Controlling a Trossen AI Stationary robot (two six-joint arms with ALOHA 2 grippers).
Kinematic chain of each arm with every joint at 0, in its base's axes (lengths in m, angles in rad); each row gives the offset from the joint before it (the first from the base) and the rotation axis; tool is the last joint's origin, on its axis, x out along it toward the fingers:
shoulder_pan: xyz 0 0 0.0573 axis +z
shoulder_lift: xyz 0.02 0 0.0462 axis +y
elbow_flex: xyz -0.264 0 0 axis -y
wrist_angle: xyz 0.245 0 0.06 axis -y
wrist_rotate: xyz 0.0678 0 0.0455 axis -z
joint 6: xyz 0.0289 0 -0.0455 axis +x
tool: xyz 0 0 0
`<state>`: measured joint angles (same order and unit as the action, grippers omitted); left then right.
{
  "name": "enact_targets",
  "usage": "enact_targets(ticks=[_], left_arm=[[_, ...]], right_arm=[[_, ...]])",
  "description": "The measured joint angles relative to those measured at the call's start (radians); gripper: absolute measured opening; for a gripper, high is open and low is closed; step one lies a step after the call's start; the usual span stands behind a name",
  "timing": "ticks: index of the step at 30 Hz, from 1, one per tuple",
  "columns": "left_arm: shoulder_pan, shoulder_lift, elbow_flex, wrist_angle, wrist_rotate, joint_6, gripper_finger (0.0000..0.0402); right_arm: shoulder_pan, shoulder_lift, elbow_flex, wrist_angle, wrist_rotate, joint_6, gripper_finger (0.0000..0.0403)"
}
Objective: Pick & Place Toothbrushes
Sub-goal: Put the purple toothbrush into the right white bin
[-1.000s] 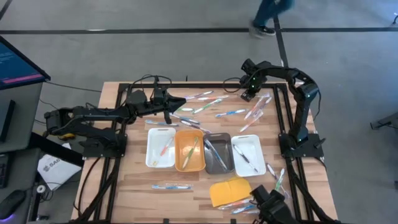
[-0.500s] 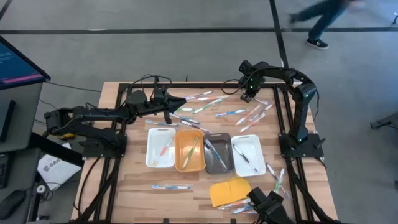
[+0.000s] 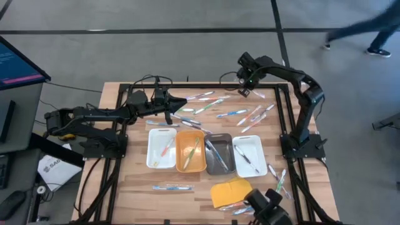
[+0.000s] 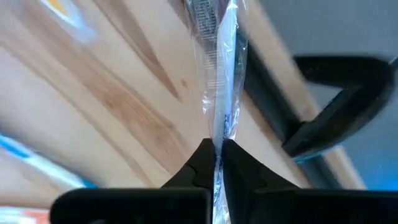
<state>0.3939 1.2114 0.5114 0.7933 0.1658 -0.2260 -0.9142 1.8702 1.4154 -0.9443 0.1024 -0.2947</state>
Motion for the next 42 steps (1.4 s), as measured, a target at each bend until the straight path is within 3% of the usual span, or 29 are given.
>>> enact_targets(ticks=[10,15,25,33,42], left_arm=[[0.001,0.000,0.000,-0.037,0.000,0.010,0.0044],[0.013,0.000,0.000,-0.039,0.000,0.012,0.0044],[0.100,0.000,0.000,-0.035,0.000,-0.006,0.0044],[0.134,0.000,0.000,0.011,0.000,-0.068,0.0044],[0.095,0.000,0.000,0.026,0.021,-0.099,0.0044]], right_arm=[[0.107,-0.182,0.057,-0.134,0.000,0.064,0.0005],[0.227,-0.322,0.058,-0.255,0.000,0.145,0.0003],[0.433,-0.539,0.044,-0.309,0.001,0.231,0.0003],[0.528,-0.570,-0.043,-0.366,0.003,0.434,0.0003],[0.783,-0.545,-0.069,-0.351,0.000,0.710,0.0003]])
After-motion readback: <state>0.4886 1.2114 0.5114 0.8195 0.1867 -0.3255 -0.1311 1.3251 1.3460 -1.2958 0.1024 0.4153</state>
